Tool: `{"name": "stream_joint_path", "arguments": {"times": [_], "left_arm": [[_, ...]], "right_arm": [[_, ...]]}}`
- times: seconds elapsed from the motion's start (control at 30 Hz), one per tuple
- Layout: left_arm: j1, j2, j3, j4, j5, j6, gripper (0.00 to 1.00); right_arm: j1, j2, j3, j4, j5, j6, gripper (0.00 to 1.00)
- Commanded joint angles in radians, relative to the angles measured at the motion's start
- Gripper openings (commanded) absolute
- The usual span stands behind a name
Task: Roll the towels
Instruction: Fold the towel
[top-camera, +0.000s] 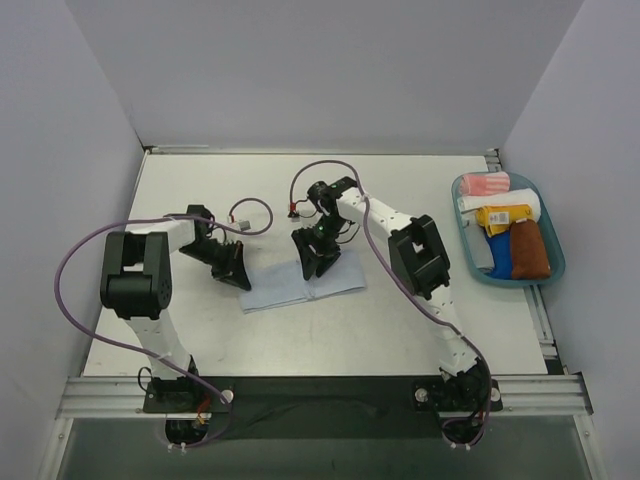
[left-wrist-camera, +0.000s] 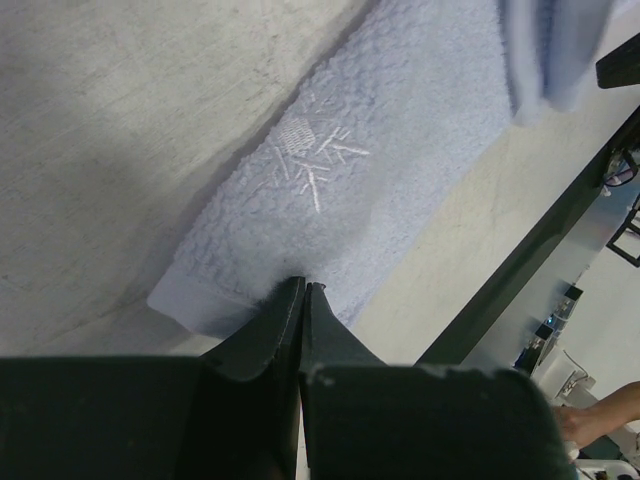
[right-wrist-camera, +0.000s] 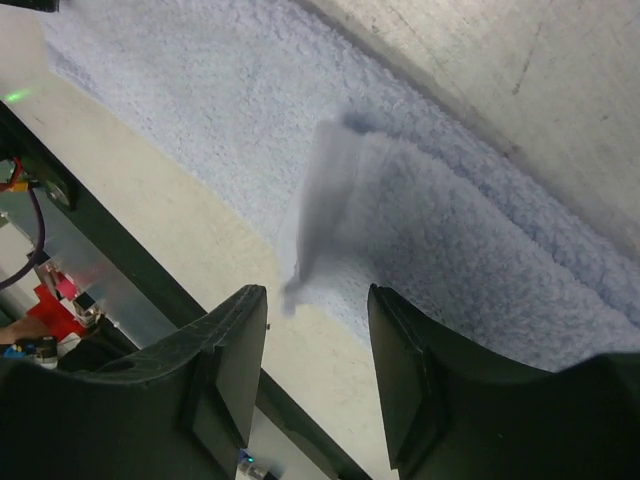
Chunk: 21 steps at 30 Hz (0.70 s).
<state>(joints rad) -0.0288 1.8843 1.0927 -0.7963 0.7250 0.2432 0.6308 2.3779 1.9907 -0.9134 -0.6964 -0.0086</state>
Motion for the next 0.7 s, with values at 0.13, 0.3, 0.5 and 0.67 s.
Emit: {"name": "stream_joint_path", "arguments": {"times": [0.13, 0.3, 0.5, 0.67], "left_arm": [[0.003, -0.2, -0.007, 0.012, 0.054, 0.045, 0.04], [-0.052, -0.246, -0.031, 0.011, -0.013, 0.045, 0.03], [-0.103, -0.189, -0.019, 0.014, -0.055, 0.022, 0.02], [-0.105, -0.105, 0.006, 0.014, -0.067, 0.015, 0.01]], "right_arm": [[-0.062, -0.273, -0.062, -0.054, 0.001, -0.096, 0.45], [-0.164, -0.234, -0.063, -0.059, 0.035, -0.137, 0.27], [-0.203, -0.128, -0.075, -0.055, 0.08, -0.175, 0.1], [-0.203, -0.094, -0.153, -0.021, 0.089, -0.192, 0.06]]}}
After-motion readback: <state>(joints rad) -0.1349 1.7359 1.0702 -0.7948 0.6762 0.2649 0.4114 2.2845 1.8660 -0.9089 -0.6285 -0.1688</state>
